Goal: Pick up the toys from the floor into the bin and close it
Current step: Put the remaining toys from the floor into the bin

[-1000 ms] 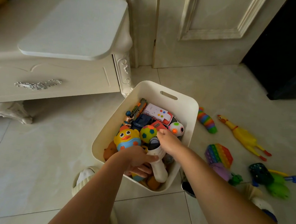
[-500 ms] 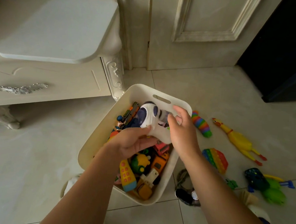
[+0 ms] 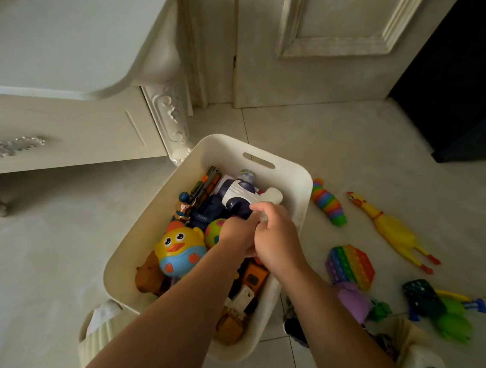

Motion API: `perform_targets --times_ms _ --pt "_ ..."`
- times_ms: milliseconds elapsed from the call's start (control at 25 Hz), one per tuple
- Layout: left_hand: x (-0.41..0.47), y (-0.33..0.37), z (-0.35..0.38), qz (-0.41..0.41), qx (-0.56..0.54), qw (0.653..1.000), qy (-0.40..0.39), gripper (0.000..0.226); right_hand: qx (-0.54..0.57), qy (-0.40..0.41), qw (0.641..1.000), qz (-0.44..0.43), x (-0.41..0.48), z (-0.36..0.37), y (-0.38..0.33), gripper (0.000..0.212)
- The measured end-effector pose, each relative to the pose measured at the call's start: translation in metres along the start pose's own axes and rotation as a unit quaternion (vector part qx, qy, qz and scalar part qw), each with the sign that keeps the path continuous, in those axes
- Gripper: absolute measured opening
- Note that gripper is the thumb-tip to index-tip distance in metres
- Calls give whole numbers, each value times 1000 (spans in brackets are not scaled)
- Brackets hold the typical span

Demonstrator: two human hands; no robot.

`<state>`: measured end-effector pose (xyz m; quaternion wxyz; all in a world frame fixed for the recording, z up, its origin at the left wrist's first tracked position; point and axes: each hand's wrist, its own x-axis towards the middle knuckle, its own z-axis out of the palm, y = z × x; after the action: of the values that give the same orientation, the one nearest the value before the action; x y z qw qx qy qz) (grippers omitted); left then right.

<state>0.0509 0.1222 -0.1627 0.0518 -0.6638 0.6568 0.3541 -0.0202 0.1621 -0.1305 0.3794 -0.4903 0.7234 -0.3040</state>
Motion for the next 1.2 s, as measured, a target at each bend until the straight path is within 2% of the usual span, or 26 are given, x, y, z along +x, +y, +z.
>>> perform_targets --times_ms 40,120,200,320,360,440,520,560,640,720,800,840,1000,1080,1200 --pt "5 2 4 20 -4 1000 11 48 2 3 1000 -6 -2 0 1 44" --pt "0 13 10 7 -111 993 -35 41 -5 4 1000 -13 -7 0 2 44" --pt "-3 16 10 -56 -238 968 -61 41 0 12 1000 -29 -15 -5 3 43" --pt "-13 13 4 -22 -116 992 -41 49 51 62 996 -35 -29 -28 7 35" --pt "-19 13 3 -10 -133 991 -10 48 83 89 992 -17 -34 -39 12 35" --pt "-36 19 -2 -6 -276 958 75 32 168 153 973 47 -38 -61 25 33" --pt "-59 37 -2 33 -293 933 205 25 255 216 935 119 -40 -85 45 30" --pt "-71 50 2 74 -277 930 229 23 284 232 918 148 -42 -98 59 28" --pt "-94 77 13 191 -249 931 185 19 304 232 903 196 -46 -121 94 24" --pt "-103 96 40 249 -211 944 48 21 259 216 914 226 -52 -142 131 19" --pt "-95 95 83 244 -146 956 -76 31 173 175 939 242 -60 -154 164 19" --pt "-87 86 107 229 -108 962 -100 37 120 154 948 251 -63 -156 179 24" --pt "-55 38 171 162 27 984 -64 54 -112 43 965 232 -60 -139 221 48" --pt "-43 27 183 129 34 988 -82 66 -246 -32 942 226 -53 -123 232 67" --pt "-28 26 192 92 66 988 -107 86 -262 -44 929 257 -44 -107 239 80"
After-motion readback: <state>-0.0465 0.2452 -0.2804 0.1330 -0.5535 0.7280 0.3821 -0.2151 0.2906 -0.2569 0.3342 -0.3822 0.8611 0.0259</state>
